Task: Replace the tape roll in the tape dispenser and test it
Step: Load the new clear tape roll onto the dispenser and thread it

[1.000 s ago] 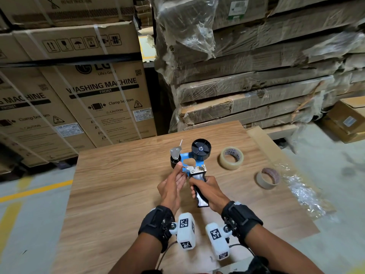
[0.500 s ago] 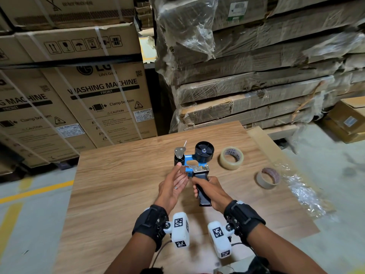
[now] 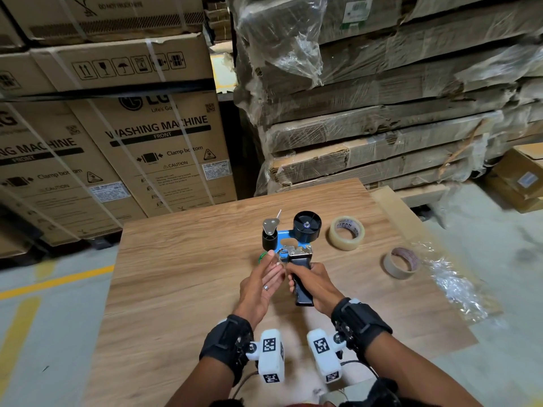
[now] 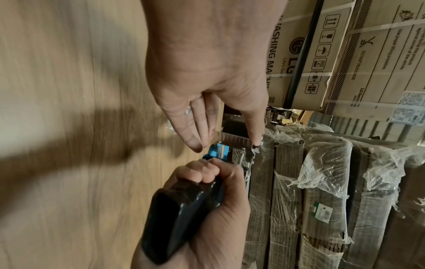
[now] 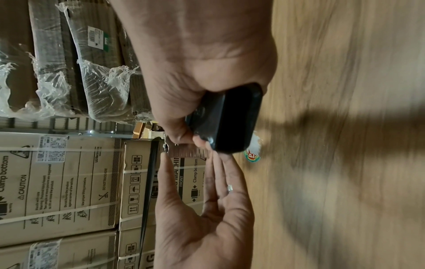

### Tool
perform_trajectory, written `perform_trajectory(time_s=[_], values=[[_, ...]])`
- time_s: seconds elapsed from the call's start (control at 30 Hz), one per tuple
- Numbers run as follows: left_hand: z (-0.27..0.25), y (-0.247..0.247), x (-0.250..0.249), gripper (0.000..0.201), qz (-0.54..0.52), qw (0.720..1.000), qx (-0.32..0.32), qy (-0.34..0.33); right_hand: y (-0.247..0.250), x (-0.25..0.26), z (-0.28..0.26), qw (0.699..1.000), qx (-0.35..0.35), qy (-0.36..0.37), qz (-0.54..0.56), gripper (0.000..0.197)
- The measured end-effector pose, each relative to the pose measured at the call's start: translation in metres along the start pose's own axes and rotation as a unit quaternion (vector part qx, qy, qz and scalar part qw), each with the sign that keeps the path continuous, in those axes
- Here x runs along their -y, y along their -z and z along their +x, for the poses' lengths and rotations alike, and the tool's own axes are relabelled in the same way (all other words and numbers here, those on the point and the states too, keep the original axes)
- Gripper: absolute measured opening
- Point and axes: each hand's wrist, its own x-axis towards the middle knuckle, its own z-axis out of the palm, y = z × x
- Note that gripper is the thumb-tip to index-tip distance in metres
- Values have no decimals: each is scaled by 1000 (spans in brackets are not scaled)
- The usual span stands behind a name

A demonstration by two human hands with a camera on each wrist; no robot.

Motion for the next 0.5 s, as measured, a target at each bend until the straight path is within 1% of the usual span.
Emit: perform_trajectory(time_s=[0.17, 0.23, 0.3, 0.43, 0.5], values=[[1, 6, 1, 45, 33, 999, 15, 10, 3, -5, -1, 1000, 4, 1, -4, 13], [2, 11, 1, 50, 74, 997, 11, 13, 4, -8, -1, 1000, 3, 0, -7, 15], [3, 16, 0, 51, 126, 992, 0, 3, 5, -10, -1, 1000, -4, -3, -15, 15], [8, 25, -9, 41, 179, 982, -36, -45, 9, -20, 4, 999, -15, -14, -38, 14], [13, 30, -14, 32, 228, 969, -56, -84, 11, -28, 6, 998, -19, -29, -48, 13]])
